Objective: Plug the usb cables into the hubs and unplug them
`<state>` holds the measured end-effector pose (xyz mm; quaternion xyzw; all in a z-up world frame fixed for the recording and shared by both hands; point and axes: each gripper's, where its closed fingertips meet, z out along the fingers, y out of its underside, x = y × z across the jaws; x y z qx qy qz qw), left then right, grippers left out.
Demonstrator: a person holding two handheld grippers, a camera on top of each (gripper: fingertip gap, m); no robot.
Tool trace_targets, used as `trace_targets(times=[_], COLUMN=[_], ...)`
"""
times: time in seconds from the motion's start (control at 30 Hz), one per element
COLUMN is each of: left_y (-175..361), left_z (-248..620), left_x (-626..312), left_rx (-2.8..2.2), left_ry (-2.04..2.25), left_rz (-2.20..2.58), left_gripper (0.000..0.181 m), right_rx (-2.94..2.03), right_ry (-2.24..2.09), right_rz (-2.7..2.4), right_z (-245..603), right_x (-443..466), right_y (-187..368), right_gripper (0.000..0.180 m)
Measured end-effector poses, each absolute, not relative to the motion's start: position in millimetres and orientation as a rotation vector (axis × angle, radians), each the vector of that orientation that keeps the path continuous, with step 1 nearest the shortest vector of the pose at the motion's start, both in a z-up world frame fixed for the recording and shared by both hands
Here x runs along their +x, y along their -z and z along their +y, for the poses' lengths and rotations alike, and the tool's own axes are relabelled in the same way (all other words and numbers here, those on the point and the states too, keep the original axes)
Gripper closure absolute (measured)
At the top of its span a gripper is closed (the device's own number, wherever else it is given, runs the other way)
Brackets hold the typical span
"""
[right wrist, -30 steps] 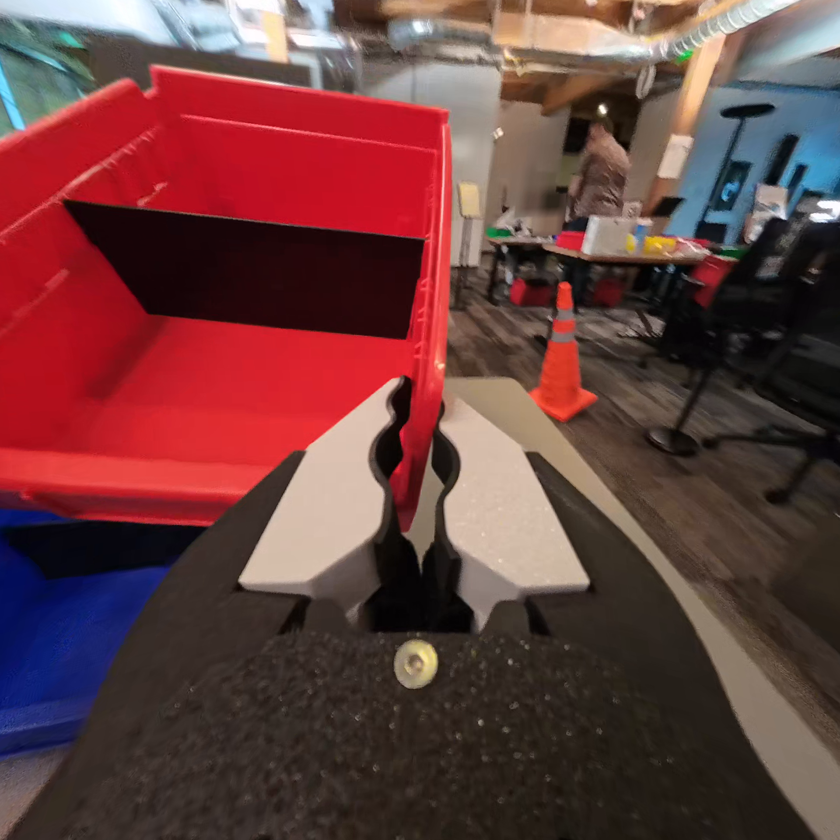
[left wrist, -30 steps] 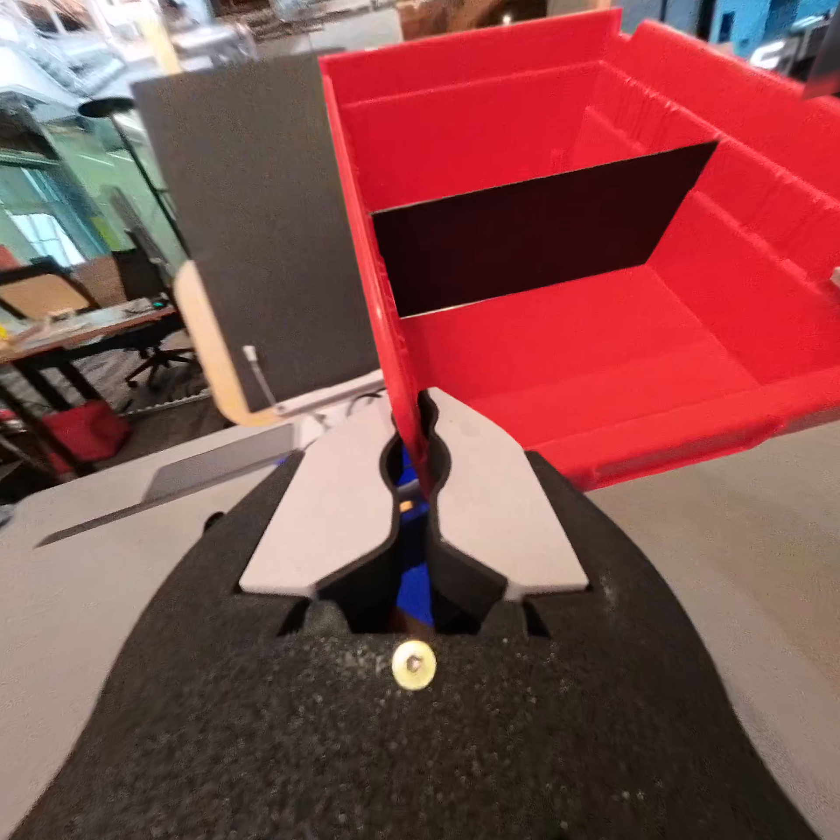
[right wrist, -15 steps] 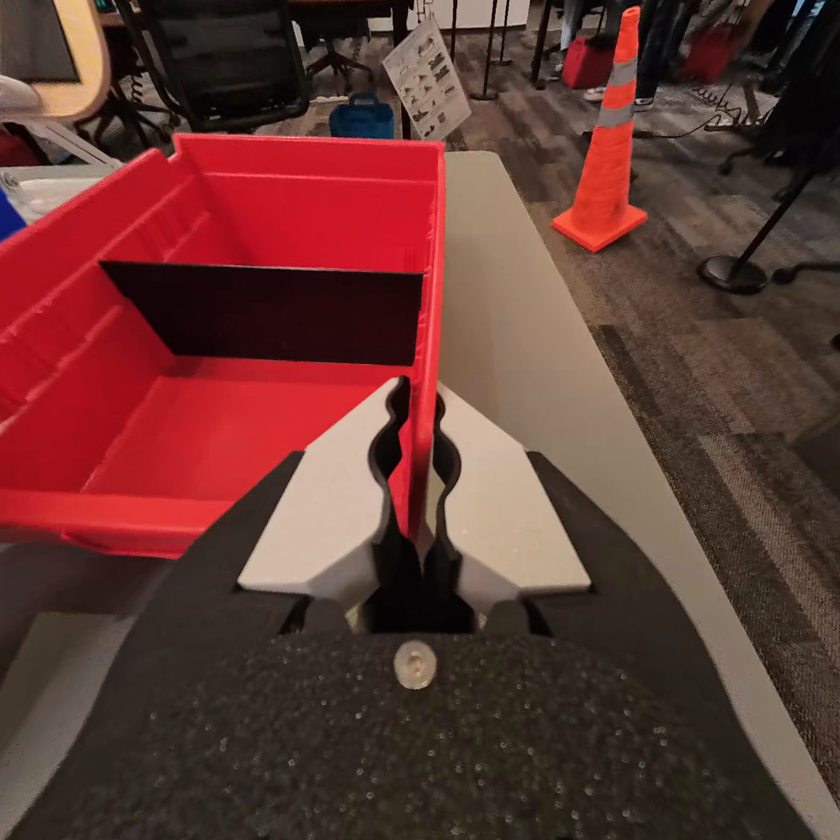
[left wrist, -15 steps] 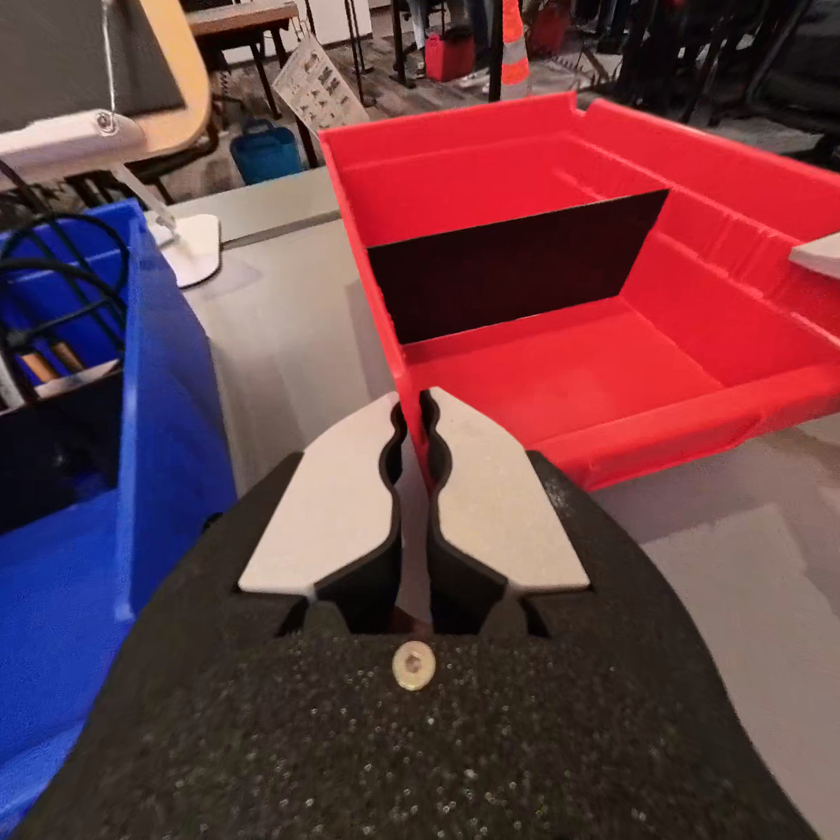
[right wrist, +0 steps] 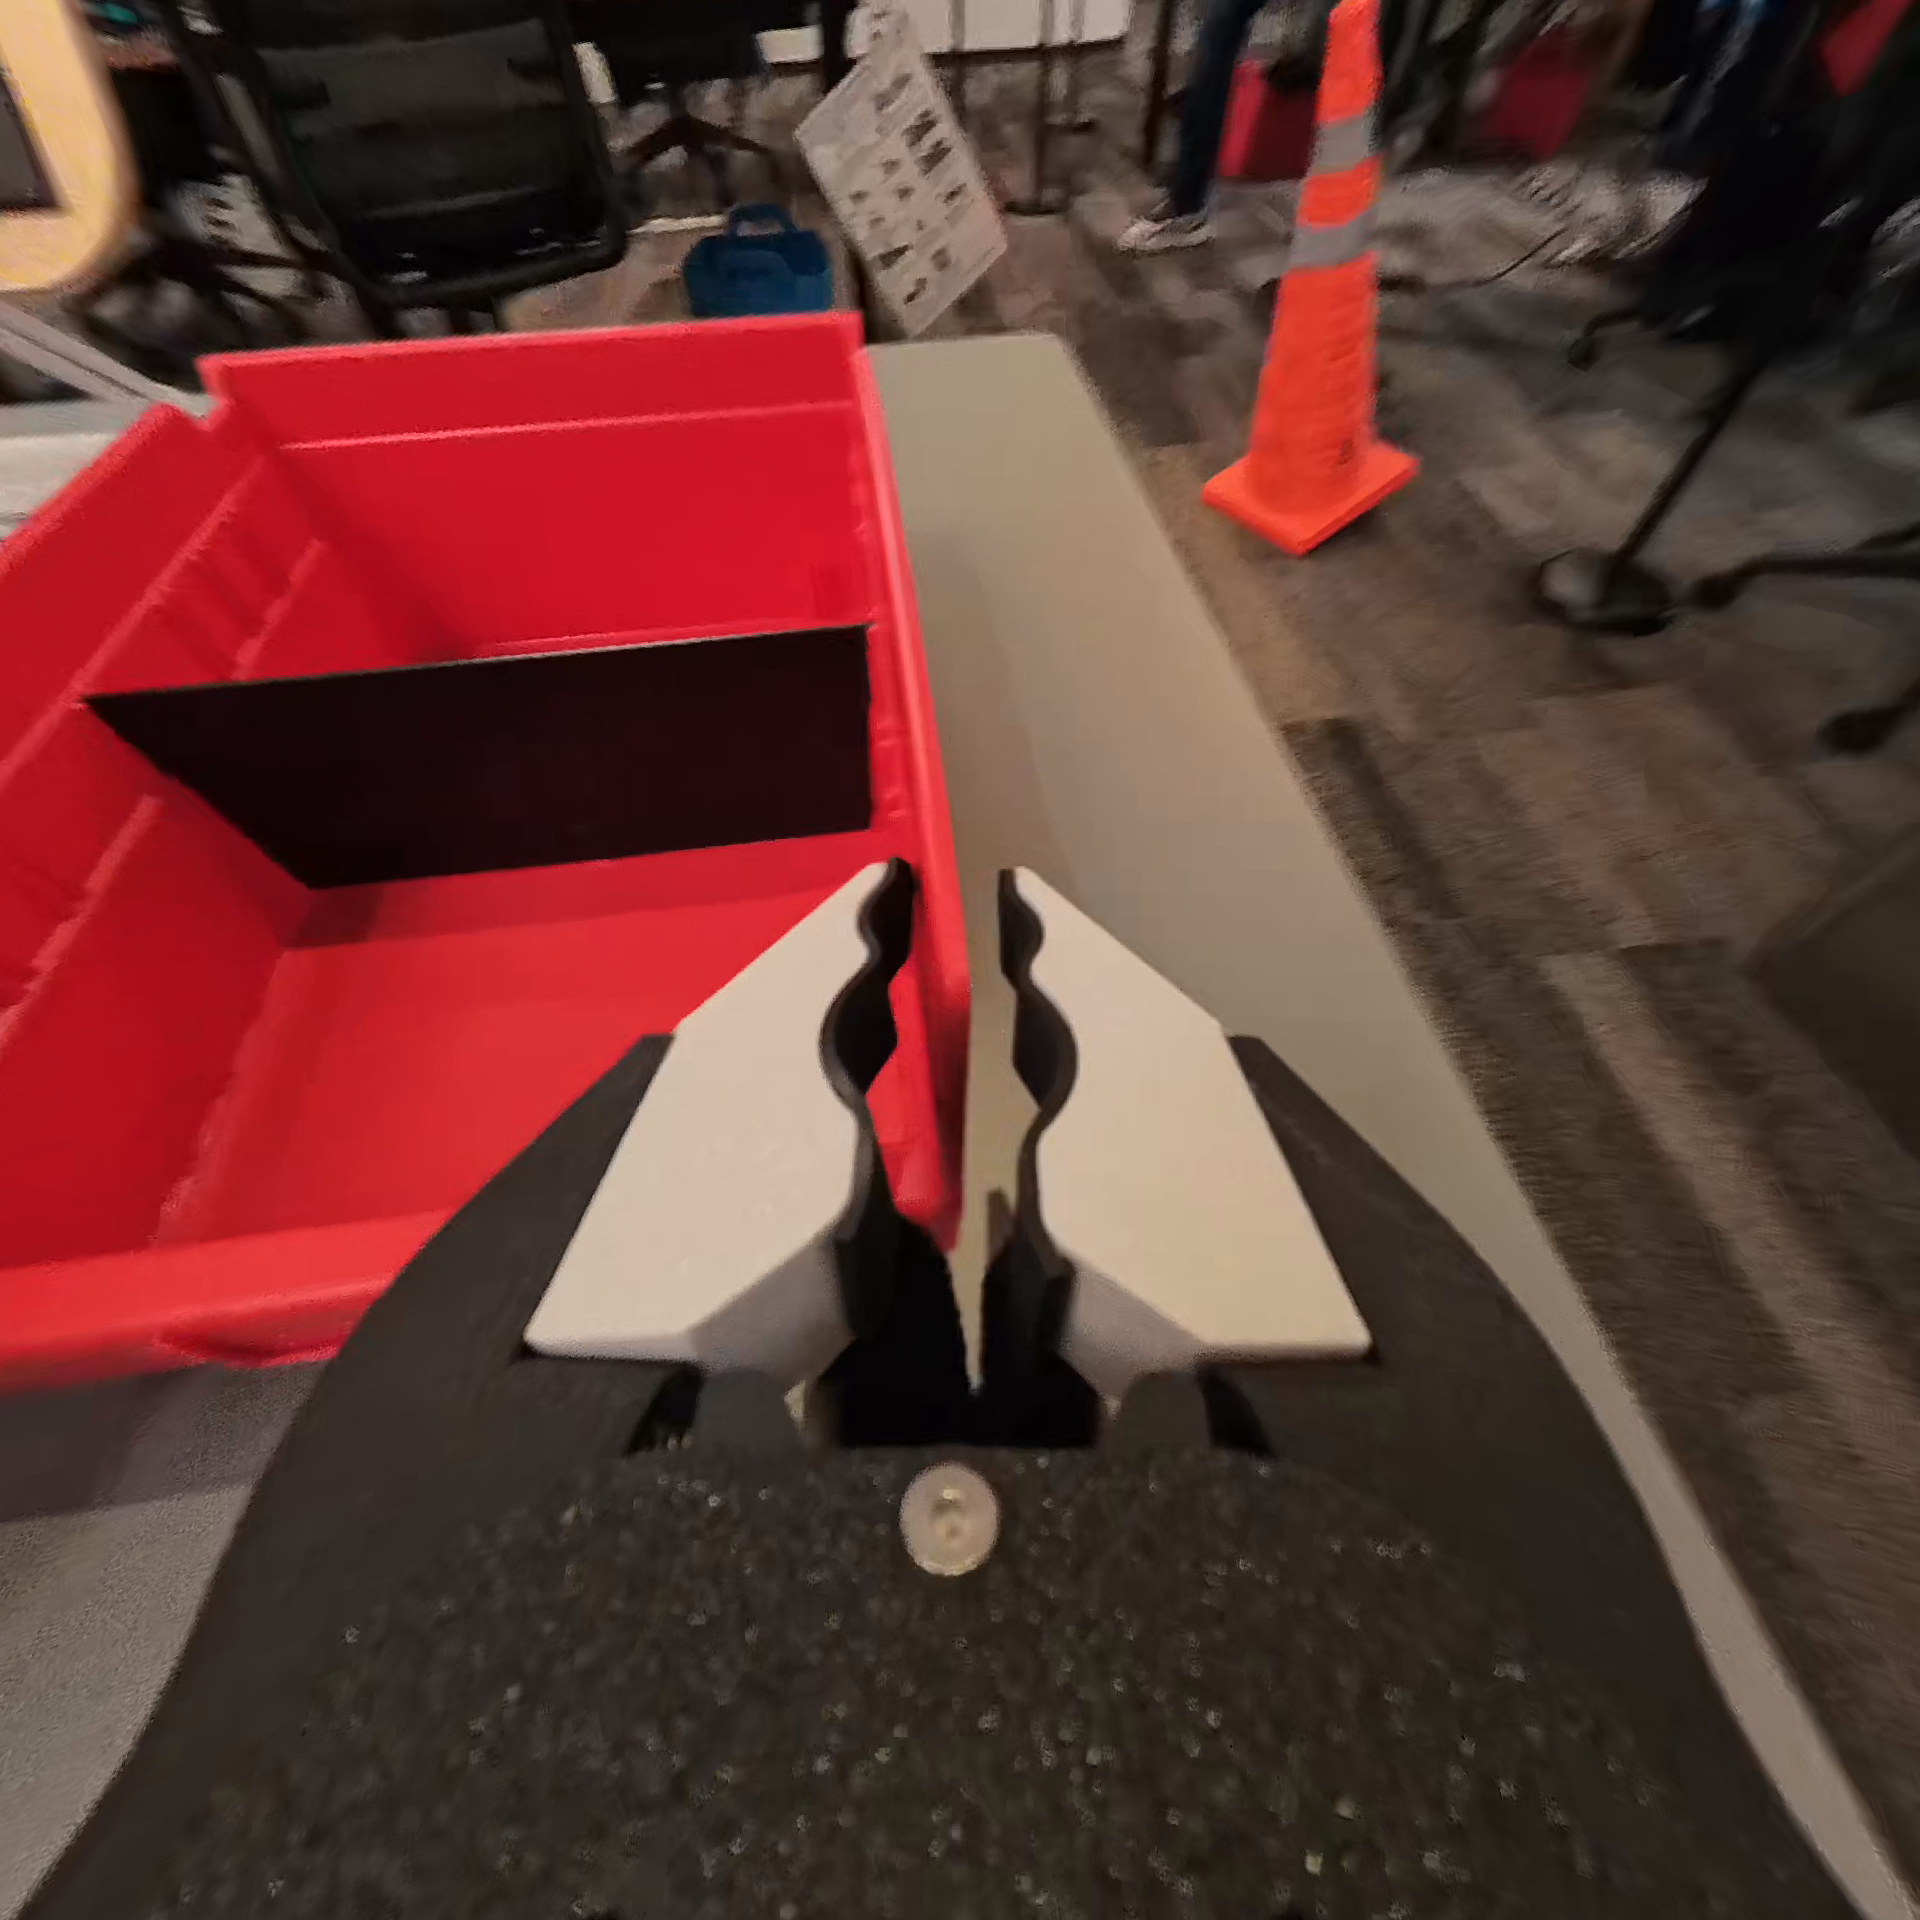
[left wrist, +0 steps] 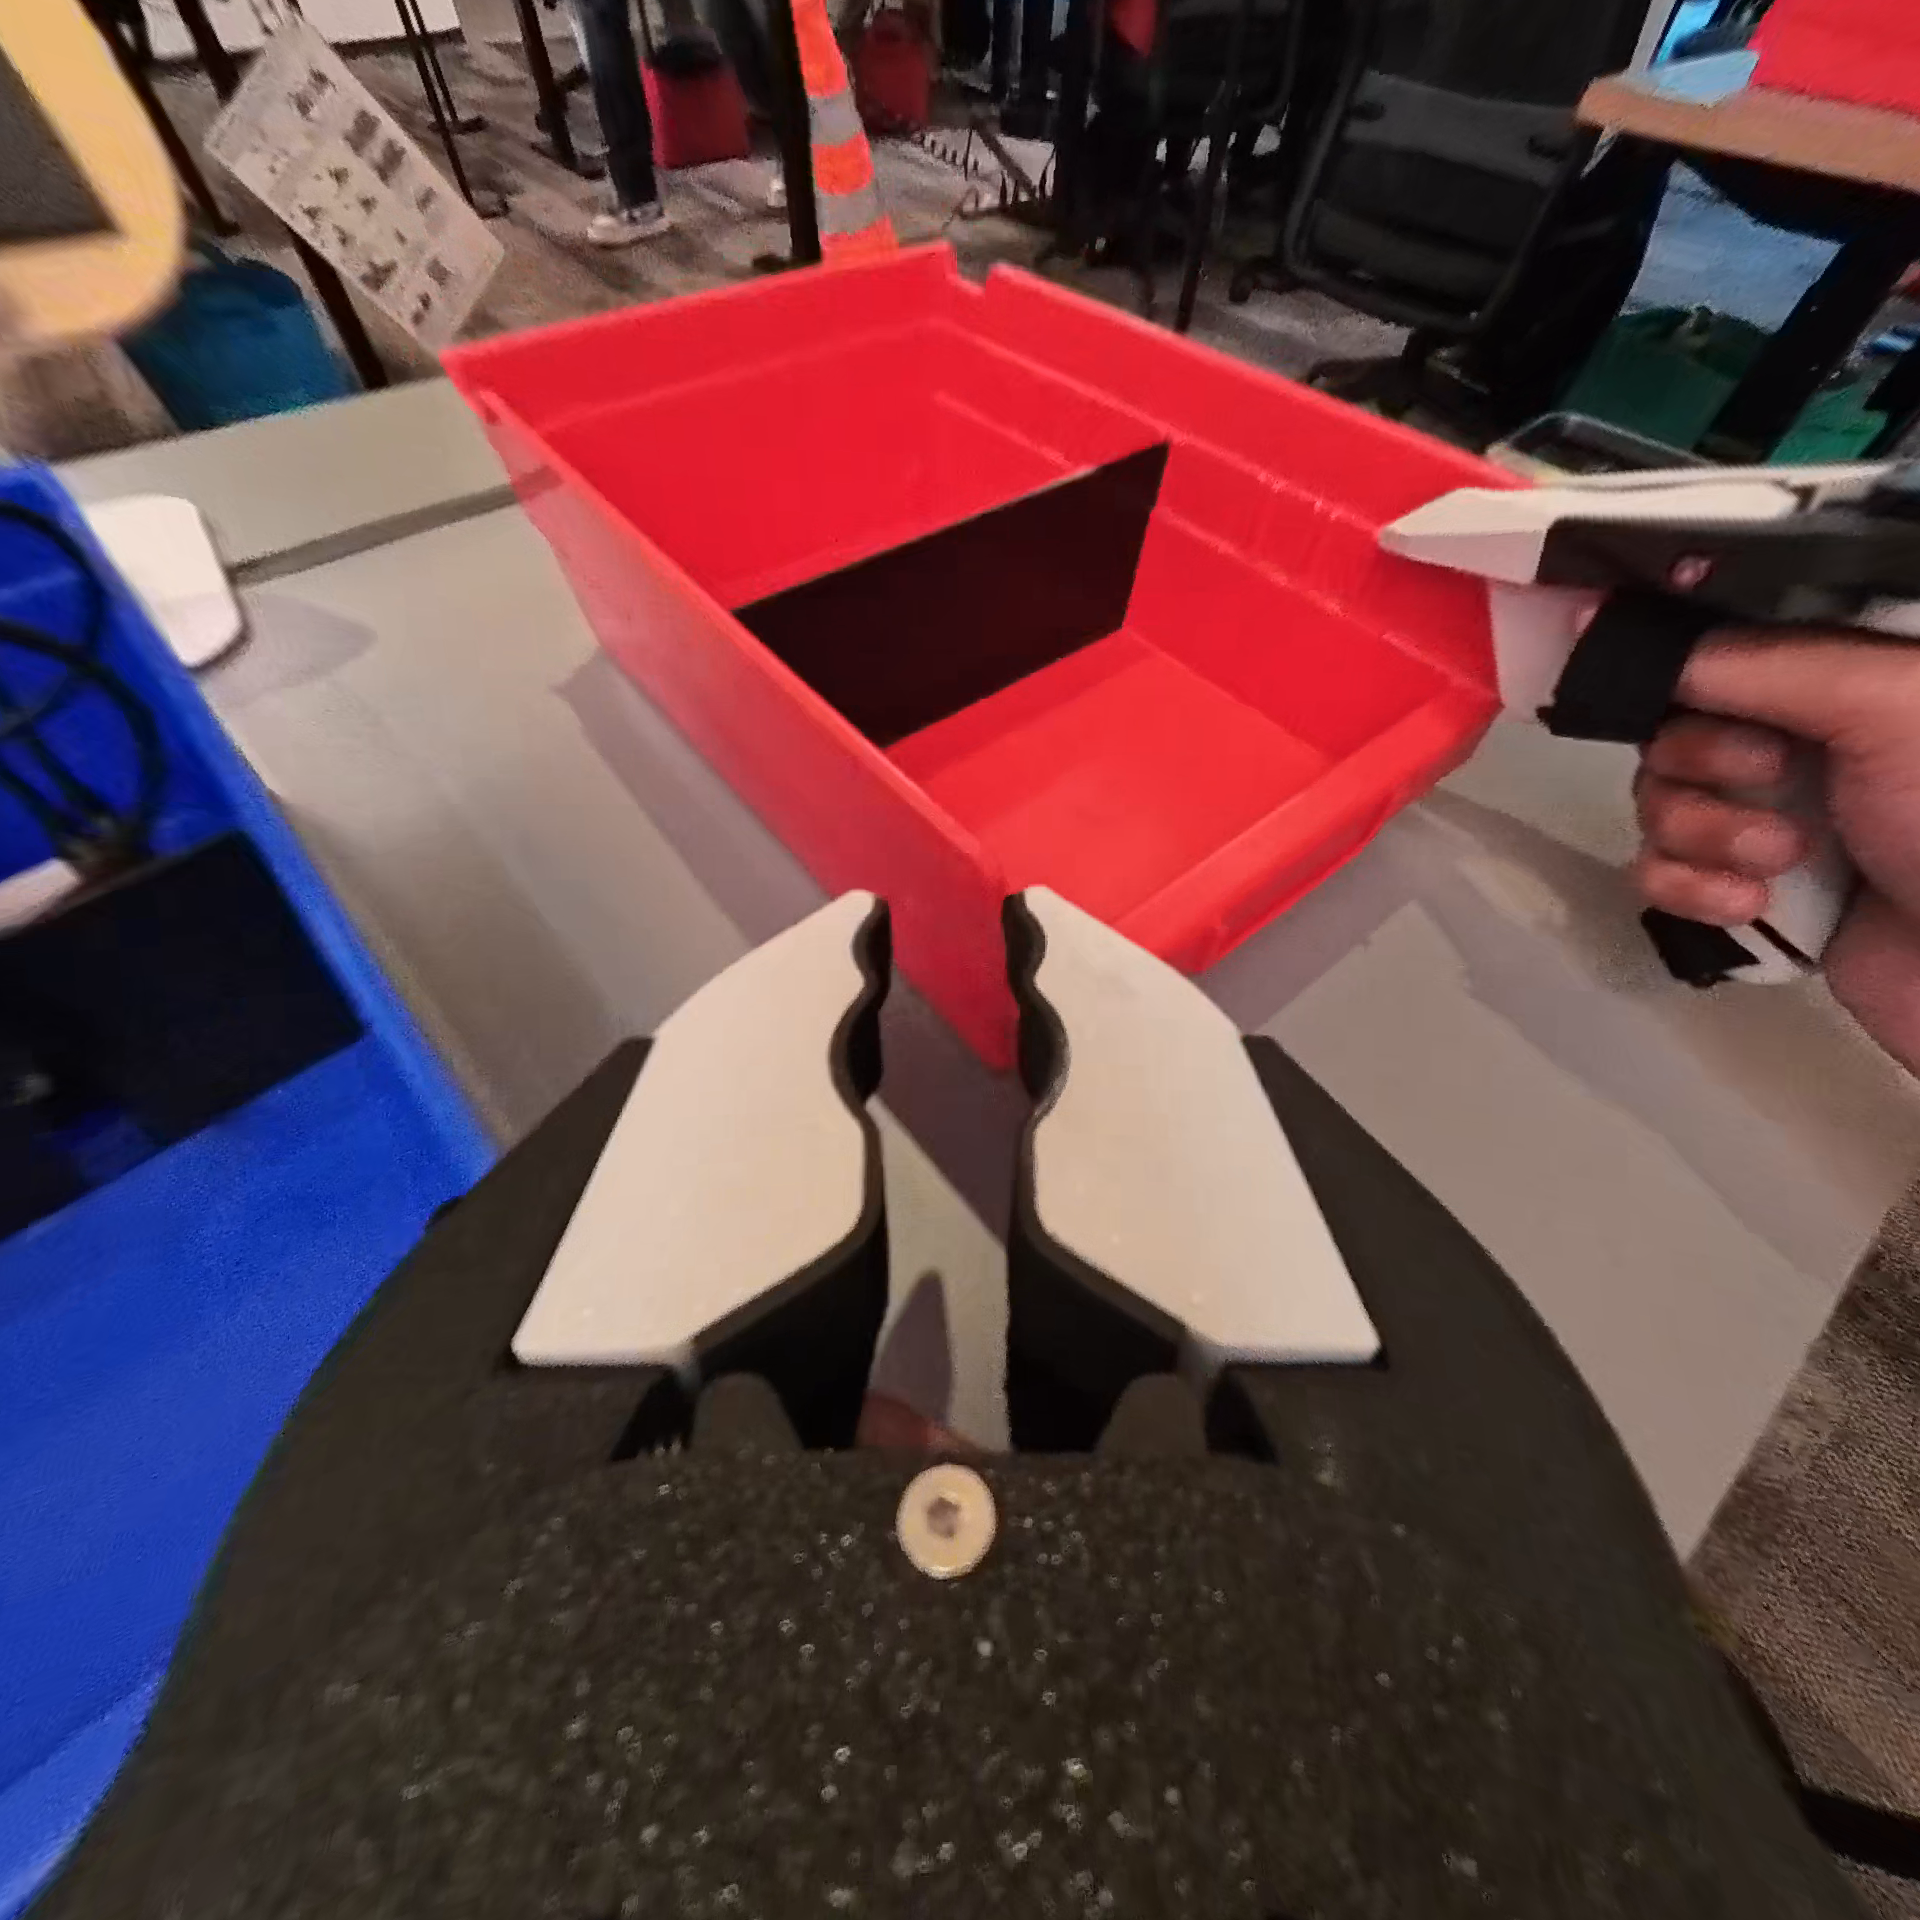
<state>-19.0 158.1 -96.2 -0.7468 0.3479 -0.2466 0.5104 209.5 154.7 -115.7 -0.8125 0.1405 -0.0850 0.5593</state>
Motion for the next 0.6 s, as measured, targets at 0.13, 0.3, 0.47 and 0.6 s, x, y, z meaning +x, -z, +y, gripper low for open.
trace_targets(times=[0.13, 0.3, 0.47, 0.6], left_y=[45.8, 33.6, 100.1, 132.0], left_z=[167.0, 205.5, 224.0, 231.3], left_x=[-88.9, -223.2, -296.6, -293.4], left_rx=[-1.714, -1.703, -1.891, -1.946], left_ry=[0.561, 0.309, 0.274, 0.260], left_rz=[0.783, 0.599, 0.461, 0.552], left_gripper=[0.157, 0.152, 0.143, 0.148], right_rx=[-1.806, -1.708, -1.801, -1.745], right_ry=[0.438, 0.168, -0.127, 0.147], right_rz=[0.268, -0.069, -0.268, -0.095], right_z=[140.5, 168.5, 186.5, 200.6], right_x=[200.2, 51.4, -121.8, -115.1], right_y=[70.4, 34.2, 94.9, 96.4], right_gripper=[0.159, 0.159, 0.151, 0.152])
